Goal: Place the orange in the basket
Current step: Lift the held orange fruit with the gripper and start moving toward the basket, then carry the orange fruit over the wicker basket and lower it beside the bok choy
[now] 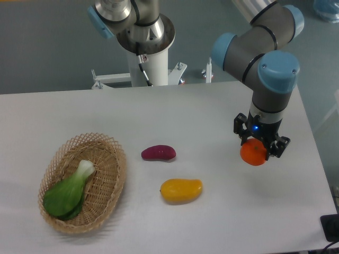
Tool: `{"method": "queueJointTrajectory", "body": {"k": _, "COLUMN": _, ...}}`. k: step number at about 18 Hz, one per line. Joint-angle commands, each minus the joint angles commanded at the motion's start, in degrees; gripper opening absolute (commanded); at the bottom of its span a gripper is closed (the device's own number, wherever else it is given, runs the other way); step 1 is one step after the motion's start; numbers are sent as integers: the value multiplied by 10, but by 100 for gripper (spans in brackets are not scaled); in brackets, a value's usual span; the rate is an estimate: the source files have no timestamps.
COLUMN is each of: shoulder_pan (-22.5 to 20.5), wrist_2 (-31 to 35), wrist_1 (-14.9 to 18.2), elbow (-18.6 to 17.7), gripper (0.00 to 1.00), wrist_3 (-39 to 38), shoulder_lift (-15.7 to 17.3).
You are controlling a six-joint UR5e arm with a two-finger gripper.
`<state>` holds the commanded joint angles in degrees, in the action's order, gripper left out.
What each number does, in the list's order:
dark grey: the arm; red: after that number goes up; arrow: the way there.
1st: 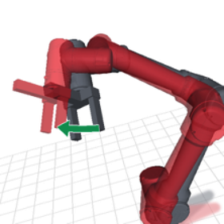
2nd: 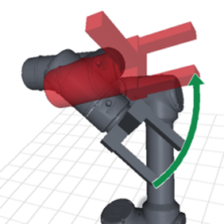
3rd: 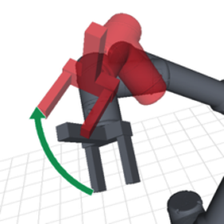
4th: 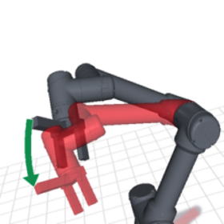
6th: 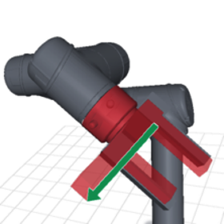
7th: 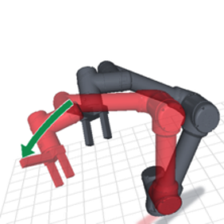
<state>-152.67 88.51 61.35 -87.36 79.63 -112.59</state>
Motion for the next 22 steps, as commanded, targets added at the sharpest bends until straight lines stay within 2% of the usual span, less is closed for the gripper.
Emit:
{"method": "queueJointTrajectory", "body": {"k": 7, "shoulder_pan": 16, "wrist_2": 1, "wrist_1": 2, "elbow": -2, "gripper": 71, "wrist_3": -8, "shoulder_lift": 4}}
{"method": "queueJointTrajectory", "body": {"k": 9, "shoulder_pan": 25, "wrist_2": 1, "wrist_1": 11, "elbow": 3, "gripper": 71, "wrist_3": -13, "shoulder_lift": 3}}
{"method": "queueJointTrajectory", "body": {"k": 11, "shoulder_pan": 28, "wrist_2": 2, "wrist_1": 14, "elbow": 4, "gripper": 71, "wrist_3": -34, "shoulder_lift": 2}}
{"method": "queueJointTrajectory", "body": {"k": 16, "shoulder_pan": 66, "wrist_2": -6, "wrist_1": 9, "elbow": 3, "gripper": 71, "wrist_3": -96, "shoulder_lift": 1}}
{"method": "queueJointTrajectory", "body": {"k": 18, "shoulder_pan": 93, "wrist_2": -5, "wrist_1": -6, "elbow": 0, "gripper": 71, "wrist_3": -147, "shoulder_lift": 0}}
{"method": "queueJointTrajectory", "body": {"k": 20, "shoulder_pan": 119, "wrist_2": -2, "wrist_1": -42, "elbow": -3, "gripper": 72, "wrist_3": -177, "shoulder_lift": -2}}
{"method": "queueJointTrajectory", "body": {"k": 22, "shoulder_pan": 141, "wrist_2": 0, "wrist_1": -49, "elbow": -7, "gripper": 72, "wrist_3": -192, "shoulder_lift": -1}}
